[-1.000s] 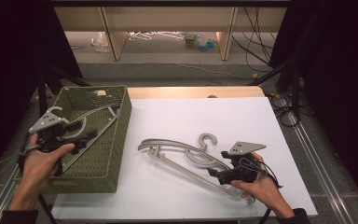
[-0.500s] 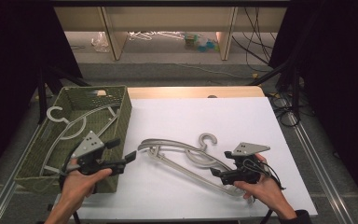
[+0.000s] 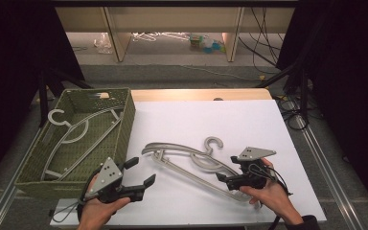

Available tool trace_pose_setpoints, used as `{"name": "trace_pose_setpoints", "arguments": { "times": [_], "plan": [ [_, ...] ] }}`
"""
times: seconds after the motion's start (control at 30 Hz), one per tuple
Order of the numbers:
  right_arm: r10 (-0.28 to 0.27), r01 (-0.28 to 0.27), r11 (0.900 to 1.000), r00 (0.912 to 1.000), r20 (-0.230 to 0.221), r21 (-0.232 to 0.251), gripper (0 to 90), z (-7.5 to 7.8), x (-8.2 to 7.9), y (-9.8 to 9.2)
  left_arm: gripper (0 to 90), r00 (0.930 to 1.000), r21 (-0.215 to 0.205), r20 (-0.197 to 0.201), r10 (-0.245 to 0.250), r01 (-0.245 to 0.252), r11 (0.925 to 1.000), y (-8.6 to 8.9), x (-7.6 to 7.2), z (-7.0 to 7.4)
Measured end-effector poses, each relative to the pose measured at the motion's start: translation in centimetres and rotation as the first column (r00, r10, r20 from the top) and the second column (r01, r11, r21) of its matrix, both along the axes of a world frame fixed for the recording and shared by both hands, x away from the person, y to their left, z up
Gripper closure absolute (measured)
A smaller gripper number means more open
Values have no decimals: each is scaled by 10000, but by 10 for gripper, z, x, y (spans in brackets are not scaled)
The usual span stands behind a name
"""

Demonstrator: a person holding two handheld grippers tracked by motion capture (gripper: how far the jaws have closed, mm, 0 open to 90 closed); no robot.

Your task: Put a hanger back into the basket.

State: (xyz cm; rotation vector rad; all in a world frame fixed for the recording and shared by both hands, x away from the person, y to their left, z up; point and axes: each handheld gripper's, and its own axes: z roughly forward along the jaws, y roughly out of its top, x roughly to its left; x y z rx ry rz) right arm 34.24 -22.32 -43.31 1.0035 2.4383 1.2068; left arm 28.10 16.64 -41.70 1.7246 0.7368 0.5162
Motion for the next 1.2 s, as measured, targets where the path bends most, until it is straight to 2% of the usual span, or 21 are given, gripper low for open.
{"name": "trace_pose_setpoints", "arguments": {
  "times": [0.07,0.13,0.23,0.3,0.33,0.37,0.4,0.43,0.53,0.6,0.7,0.73,0.8,0.83,0.9,0.97,1.0,1.1,1.13,1.17,1.2],
  "plan": [
    [6,-6,10000,10000,-11,-36,177,-1,0,0,210,9993,-1,-357,-91,91,10000,-4,-3,-7],
    [-15,16,9999,10000,34,-130,178,-1,0,1,201,9990,68,-412,-198,201,9998,-7,-5,-13],
    [-33,37,9996,9999,140,-297,178,-3,0,-3,192,9973,460,-589,-431,459,9979,-12,-7,-23],
    [-436,488,9935,9977,523,-1029,168,-4,4,-7,189,9969,644,-611,-496,536,9965,-16,-6,-26],
    [-436,488,9935,9977,523,-1029,168,-4,4,-7,185,9969,644,-611,-496,536,9965,-16,-6,-26],
    [-764,804,9879,9965,346,-1325,171,-7,7,-12,177,9970,741,-521,-576,614,9954,-17,-5,-27],
    [-764,804,9879,9965,346,-1325,171,-7,7,-12,177,9965,645,-645,-526,568,9963,-19,-6,-29],
    [-869,892,9865,9960,226,-1374,176,-8,10,-15,175,9963,777,-616,-591,639,9949,-20,-6,-29],
    [-1174,1188,9794,9929,181,-1631,199,-14,21,-17,171,9959,705,-631,-641,685,9952,-21,-6,-30],
    [-1038,996,9801,9945,-158,-1715,251,-17,26,-15,171,9965,832,-620,-569,620,9946,-21,-6,-30],
    [-766,697,9773,9967,-272,-1999,353,-24,31,-7,171,9961,776,-636,-611,659,9948,-21,-5,-31],
    [-577,408,9713,9962,-657,-2342,420,-26,33,-5,171,9960,755,-644,-626,674,9949,-22,-5,-31],
    [-594,376,9689,9948,-823,-2444,437,-27,34,-4,171,9955,751,-712,-624,677,9949,-22,-5,-31],
    [-439,216,9669,9956,-827,-2543,489,-32,37,-1,171,9940,484,-825,-719,760,9959,-23,-5,-32],
    [-381,162,9663,9960,-804,-2568,506,-32,39,0,171,9931,225,-951,-683,708,9972,-22,-5,-30],
    [-363,93,9629,9948,-952,-2696,546,-32,40,2,166,9958,554,-668,-630,667,9962,-22,-5,-30],
    [-227,-62,9577,9950,-971,-2878,586,-34,43,4,165,9949,508,-758,-669,709,9962,-22,-5,-30],
    [-296,-4,9573,9946,-993,-2892,623,-35,44,6,165,9950,504,-735,-679,717,9962,-23,-5,-30],
    [-216,-145,9520,9932,-1143,-3056,640,-34,45,6,165,9947,517,-759,-690,730,9960,-23,-5,-30],
    [-341,-60,9544,9911,-1290,-2986,656,-34,45,7,165,9948,555,-749,-683,726,9958,-22,-5,-31],
    [-170,-230,9536,9913,-1301,-3002,674,-34,47,7,165,9953,599,-722,-652,695,9958,-22,-6,-30]
  ]
}}
